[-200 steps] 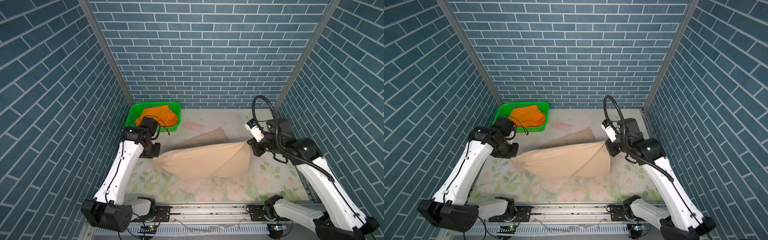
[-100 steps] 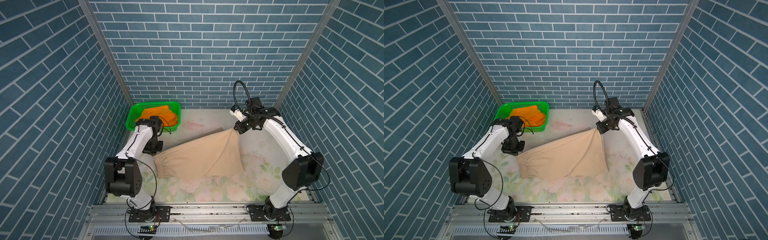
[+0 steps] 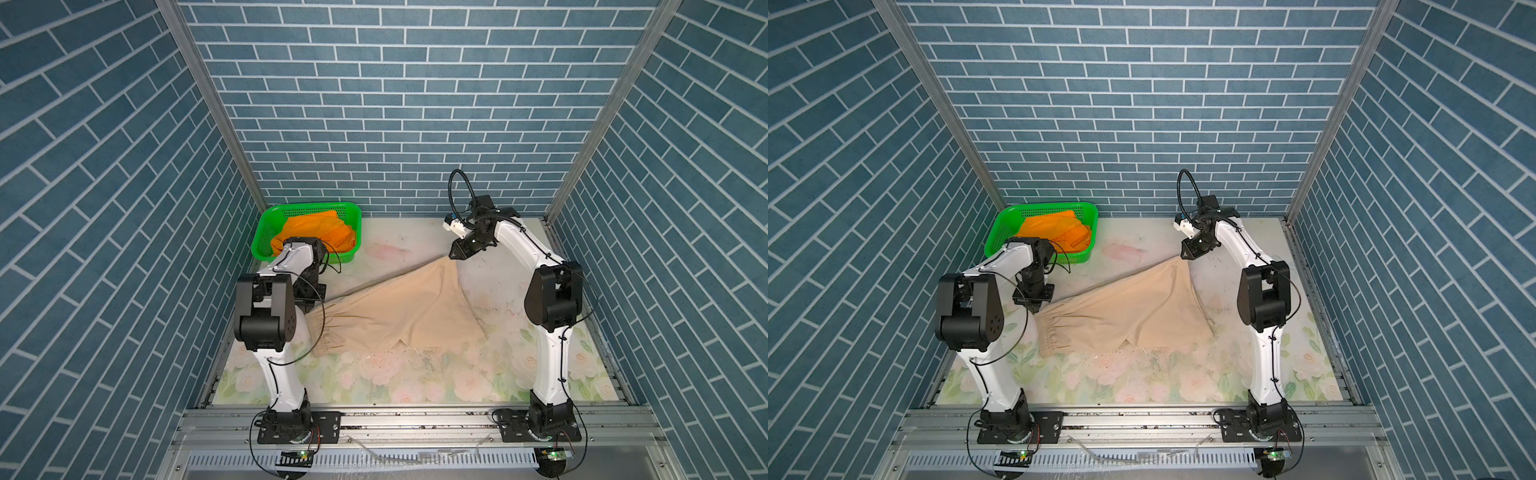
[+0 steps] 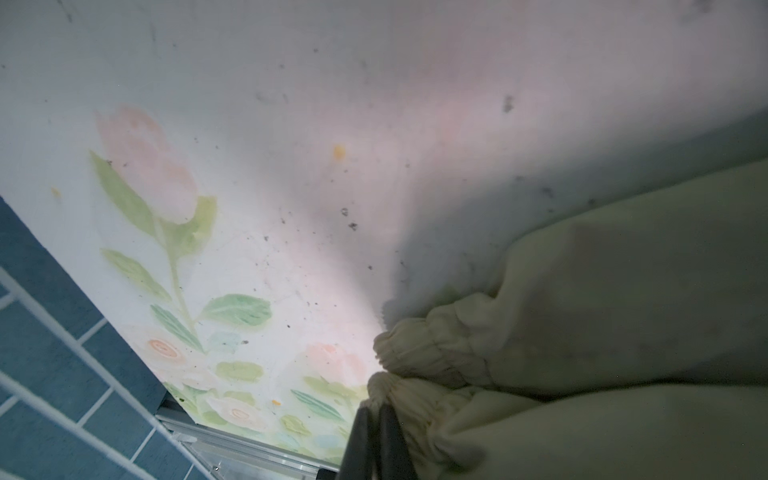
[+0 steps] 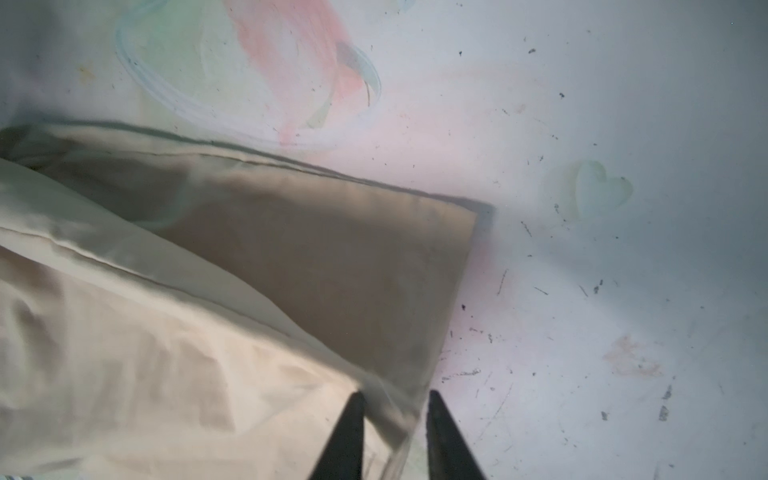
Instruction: Fold and stack the shorts
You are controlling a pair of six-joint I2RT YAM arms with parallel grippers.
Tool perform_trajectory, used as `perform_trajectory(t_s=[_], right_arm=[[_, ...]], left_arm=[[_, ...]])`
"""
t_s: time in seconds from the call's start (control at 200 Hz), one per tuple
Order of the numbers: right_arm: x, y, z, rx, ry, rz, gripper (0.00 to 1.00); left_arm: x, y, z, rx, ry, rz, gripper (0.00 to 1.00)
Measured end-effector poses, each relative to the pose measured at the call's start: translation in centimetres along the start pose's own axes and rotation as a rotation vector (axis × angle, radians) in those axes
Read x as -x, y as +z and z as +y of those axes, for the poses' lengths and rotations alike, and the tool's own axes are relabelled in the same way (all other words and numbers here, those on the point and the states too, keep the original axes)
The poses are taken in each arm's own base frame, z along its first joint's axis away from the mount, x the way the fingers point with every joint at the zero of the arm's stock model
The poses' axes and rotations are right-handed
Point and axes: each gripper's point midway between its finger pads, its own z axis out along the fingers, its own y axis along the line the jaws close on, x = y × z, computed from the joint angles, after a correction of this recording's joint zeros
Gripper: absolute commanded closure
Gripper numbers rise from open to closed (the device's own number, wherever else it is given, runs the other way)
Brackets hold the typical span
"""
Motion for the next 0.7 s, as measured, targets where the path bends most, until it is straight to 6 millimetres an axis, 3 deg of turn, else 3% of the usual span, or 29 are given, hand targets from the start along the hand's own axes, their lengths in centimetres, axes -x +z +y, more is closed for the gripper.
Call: perform_trajectory(t_s=[0.03,0.045,0.09,0.115,0.145,0.225,0.31,0.525,0.62,0.7], right_arm=[[0.1,0.1,-0.2,0.003,0.009,-0.010,0.47],[0.1,0.2,-0.3,0.006,0.021,-0.015,0.46],[0.2,0.4,-0.4,0.017,0.023,-0.030,0.43],[0.3,0.5,-0.4,0.021,0.031,-0.038,0.42],[0.3,0.6,-0.5,0.025,0.040,-0.051,0.39],[-0.2,1.0,-0.7,0.028,0.064,-0.065,0.36],[-1.6,0.6,-0.2,0.031,0.105,-0.067,0.34],[-7.1,-1.7,2.9,0.032,0.236,-0.100,0.31],[-10.2,-0.9,3.9,0.040,0.310,-0.085,0.30],[-12.5,0.9,4.5,0.045,0.352,-0.048,0.31]], left_arm=[[0.1,0.2,0.4,0.011,-0.008,0.003,0.89],[0.1,0.3,0.6,0.016,-0.012,0.003,0.81],[0.2,0.4,1.1,0.026,-0.023,0.003,0.45],[0.3,0.4,1.4,0.034,-0.025,0.001,0.20],[0.4,0.3,1.5,0.035,-0.032,-0.004,0.01],[0.7,-0.2,1.7,0.028,-0.046,-0.034,0.00],[1.0,-1.9,1.5,-0.016,-0.059,-0.104,0.00],[0.5,-10.4,2.1,-0.151,-0.140,-0.431,0.00],[-1.0,-12.8,2.6,-0.206,-0.190,-0.552,0.00],[-2.2,-13.1,2.0,-0.267,-0.213,-0.598,0.00]])
